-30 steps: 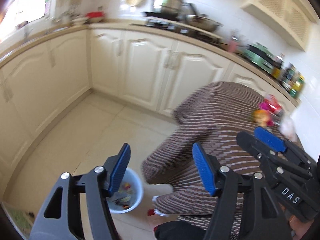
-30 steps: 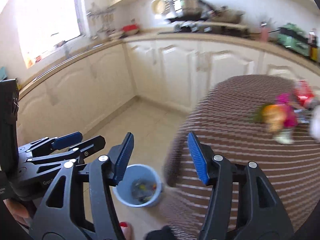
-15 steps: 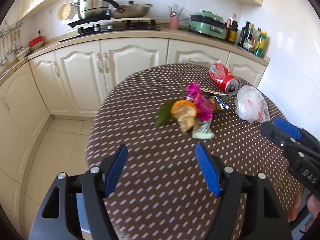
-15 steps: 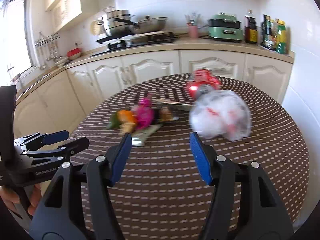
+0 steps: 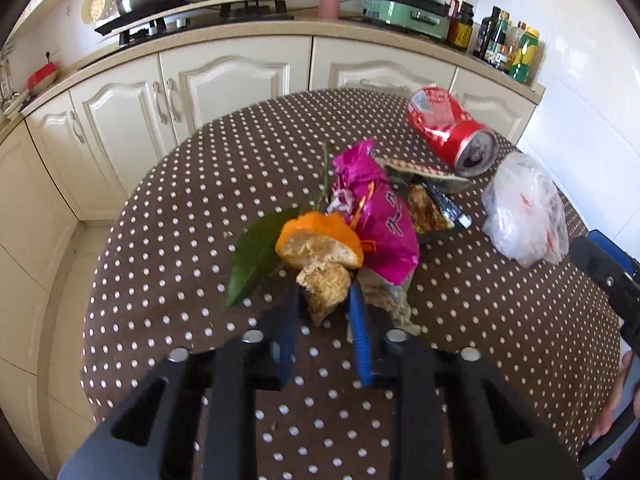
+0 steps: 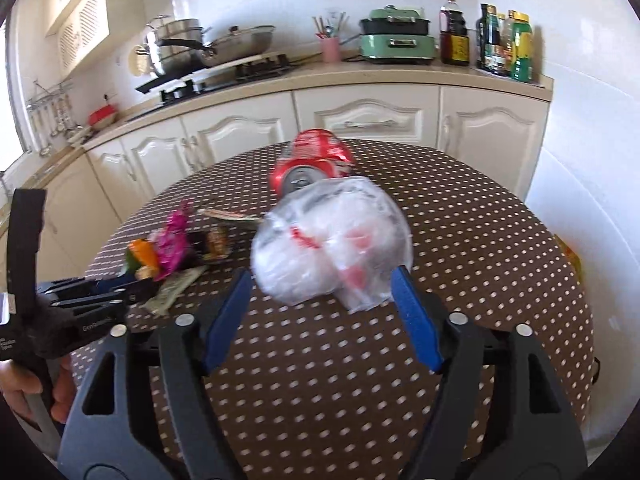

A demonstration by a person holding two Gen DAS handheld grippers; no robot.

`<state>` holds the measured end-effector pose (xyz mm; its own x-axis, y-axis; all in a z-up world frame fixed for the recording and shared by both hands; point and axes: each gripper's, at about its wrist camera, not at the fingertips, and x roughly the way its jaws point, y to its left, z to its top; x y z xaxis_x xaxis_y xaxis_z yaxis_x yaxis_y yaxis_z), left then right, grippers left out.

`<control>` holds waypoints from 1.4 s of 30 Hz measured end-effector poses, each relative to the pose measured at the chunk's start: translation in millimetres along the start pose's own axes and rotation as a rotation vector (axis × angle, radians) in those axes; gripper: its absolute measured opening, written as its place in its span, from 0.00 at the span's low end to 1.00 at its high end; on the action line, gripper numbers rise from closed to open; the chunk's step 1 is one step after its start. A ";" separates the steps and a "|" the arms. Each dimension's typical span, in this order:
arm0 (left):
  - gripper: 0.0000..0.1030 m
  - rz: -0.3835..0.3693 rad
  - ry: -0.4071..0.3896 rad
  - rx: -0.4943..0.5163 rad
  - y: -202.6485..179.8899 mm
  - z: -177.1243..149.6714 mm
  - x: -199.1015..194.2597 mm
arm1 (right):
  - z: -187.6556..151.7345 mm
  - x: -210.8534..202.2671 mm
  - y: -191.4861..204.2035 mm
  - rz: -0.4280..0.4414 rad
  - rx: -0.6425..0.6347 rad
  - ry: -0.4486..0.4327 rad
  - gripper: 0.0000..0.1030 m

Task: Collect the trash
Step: 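Grasp the clear plastic bag with the right tool while the left tool lifts the tan piece, then carry both items over the bucket and open the left tool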

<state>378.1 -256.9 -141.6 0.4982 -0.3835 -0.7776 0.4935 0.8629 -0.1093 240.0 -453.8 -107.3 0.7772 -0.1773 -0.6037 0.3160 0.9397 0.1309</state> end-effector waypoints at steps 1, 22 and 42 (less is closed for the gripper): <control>0.22 -0.010 0.000 -0.008 1.4 0.5 0.2 | 2.0 3.5 -2.7 -0.009 0.005 0.002 0.76; 0.21 -0.053 -0.104 -0.025 21.3 -32.8 -58.5 | 6.1 30.9 36.2 -0.047 -0.118 0.076 0.22; 0.21 -0.026 -0.188 -0.201 146.0 -106.4 -151.9 | -20.7 -63.0 228.2 0.263 -0.283 -0.045 0.05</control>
<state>298.6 -37.6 -105.2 0.6202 -0.4442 -0.6465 0.3657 0.8929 -0.2627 251.9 -222.1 -55.7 0.8370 0.0742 -0.5422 -0.0556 0.9972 0.0506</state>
